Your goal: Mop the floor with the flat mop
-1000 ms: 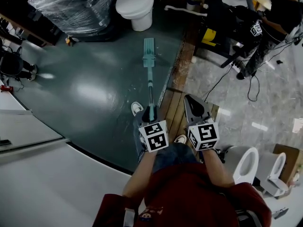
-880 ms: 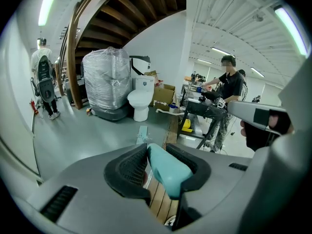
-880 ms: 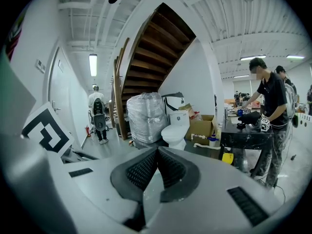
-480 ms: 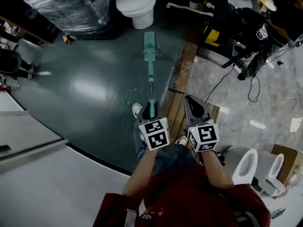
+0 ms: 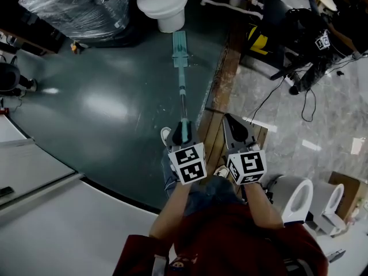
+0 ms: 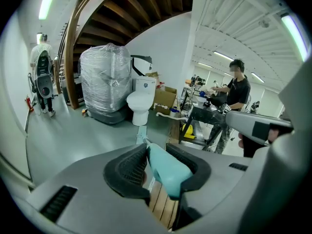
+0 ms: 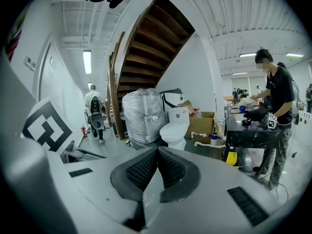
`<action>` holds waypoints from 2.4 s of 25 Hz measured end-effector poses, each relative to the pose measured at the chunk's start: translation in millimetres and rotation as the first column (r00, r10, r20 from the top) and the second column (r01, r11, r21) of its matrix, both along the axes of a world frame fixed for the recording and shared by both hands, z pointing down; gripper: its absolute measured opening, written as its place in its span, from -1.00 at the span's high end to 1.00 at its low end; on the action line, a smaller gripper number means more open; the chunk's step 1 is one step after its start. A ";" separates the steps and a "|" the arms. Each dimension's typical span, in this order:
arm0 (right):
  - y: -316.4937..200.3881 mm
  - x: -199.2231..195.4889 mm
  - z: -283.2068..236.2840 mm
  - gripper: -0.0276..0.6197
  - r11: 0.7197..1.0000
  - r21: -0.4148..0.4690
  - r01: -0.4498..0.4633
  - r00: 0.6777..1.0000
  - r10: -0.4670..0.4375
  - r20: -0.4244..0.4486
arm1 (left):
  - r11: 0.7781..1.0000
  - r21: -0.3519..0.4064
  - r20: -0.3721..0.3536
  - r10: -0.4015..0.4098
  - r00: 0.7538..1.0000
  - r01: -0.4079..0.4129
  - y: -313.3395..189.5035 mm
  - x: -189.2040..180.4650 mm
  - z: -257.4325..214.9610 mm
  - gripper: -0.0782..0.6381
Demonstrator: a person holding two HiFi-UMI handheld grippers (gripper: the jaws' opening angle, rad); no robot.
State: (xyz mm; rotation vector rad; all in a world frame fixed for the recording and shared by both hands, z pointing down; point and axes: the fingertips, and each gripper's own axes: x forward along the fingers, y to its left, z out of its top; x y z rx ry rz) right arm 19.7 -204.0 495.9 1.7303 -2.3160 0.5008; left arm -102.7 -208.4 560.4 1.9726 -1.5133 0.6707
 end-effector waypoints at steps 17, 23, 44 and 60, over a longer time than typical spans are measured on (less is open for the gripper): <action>-17.9 -19.1 9.4 0.86 1.000 0.001 -0.002 1.000 0.002 -0.003 | 1.000 0.013 -0.025 0.023 0.999 -0.022 -10.0 -8.4 0.7 0.40; -8.7 -24.2 3.7 0.86 1.000 0.008 -0.003 1.000 0.003 -0.002 | 1.000 0.012 0.007 0.021 1.000 -0.022 -0.5 -15.6 5.9 0.41; 48.2 -9.0 -17.6 0.86 1.000 0.031 0.002 1.000 -0.002 -0.003 | 1.000 -0.010 0.028 0.008 1.000 -0.008 55.1 -8.4 2.5 0.42; 122.3 18.0 -42.3 0.86 0.996 0.074 0.045 0.999 -0.046 0.012 | 0.999 -0.032 0.024 -0.033 0.999 0.034 148.3 13.5 -10.9 0.42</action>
